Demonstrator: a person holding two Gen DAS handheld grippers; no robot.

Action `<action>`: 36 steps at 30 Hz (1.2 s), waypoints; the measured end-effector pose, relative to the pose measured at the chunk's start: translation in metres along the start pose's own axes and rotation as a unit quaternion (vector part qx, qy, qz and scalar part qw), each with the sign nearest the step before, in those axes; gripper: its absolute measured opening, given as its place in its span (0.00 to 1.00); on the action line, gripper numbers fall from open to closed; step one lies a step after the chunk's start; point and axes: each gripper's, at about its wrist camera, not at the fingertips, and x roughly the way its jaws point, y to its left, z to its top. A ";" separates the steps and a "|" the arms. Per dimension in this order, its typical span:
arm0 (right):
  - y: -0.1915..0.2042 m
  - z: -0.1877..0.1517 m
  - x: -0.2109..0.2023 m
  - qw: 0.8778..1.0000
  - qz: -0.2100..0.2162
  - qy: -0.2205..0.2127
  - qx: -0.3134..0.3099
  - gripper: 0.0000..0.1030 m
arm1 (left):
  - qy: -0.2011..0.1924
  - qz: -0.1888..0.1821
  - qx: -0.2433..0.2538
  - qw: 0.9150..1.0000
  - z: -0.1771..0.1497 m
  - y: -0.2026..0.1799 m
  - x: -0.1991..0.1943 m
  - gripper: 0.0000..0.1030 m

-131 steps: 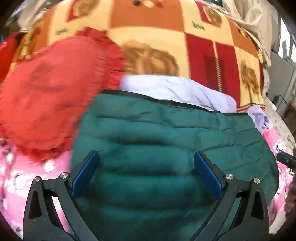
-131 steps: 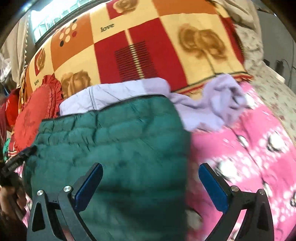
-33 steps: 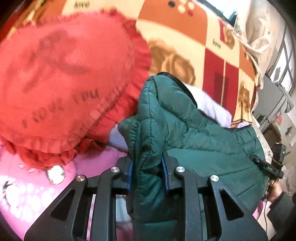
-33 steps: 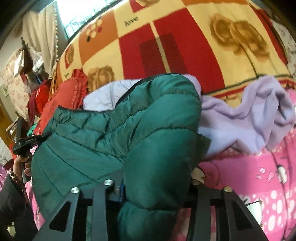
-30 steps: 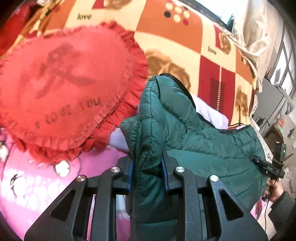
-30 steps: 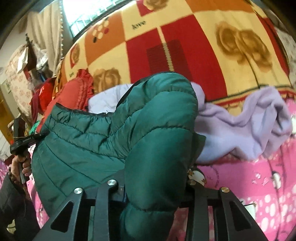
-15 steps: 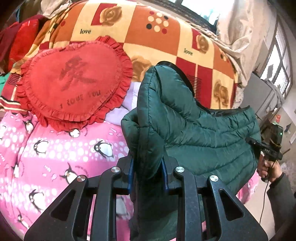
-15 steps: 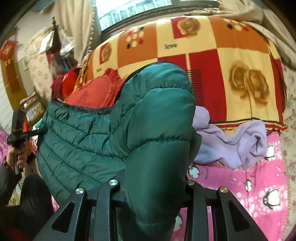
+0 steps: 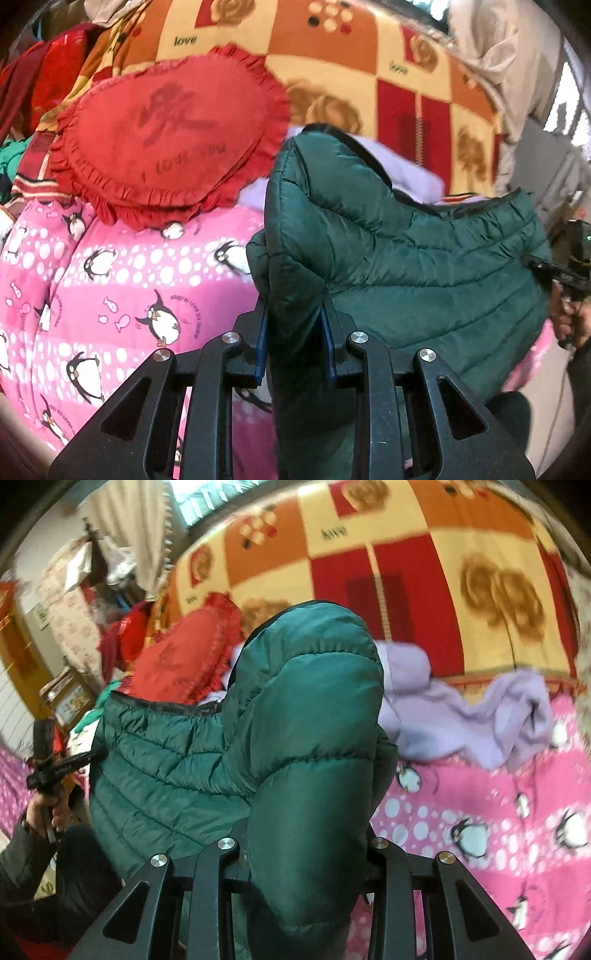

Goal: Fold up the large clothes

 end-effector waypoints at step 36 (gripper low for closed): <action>-0.022 0.003 -0.001 0.986 -0.131 -0.025 0.103 0.70 | -0.027 0.058 -0.057 0.996 0.004 0.030 0.006 0.54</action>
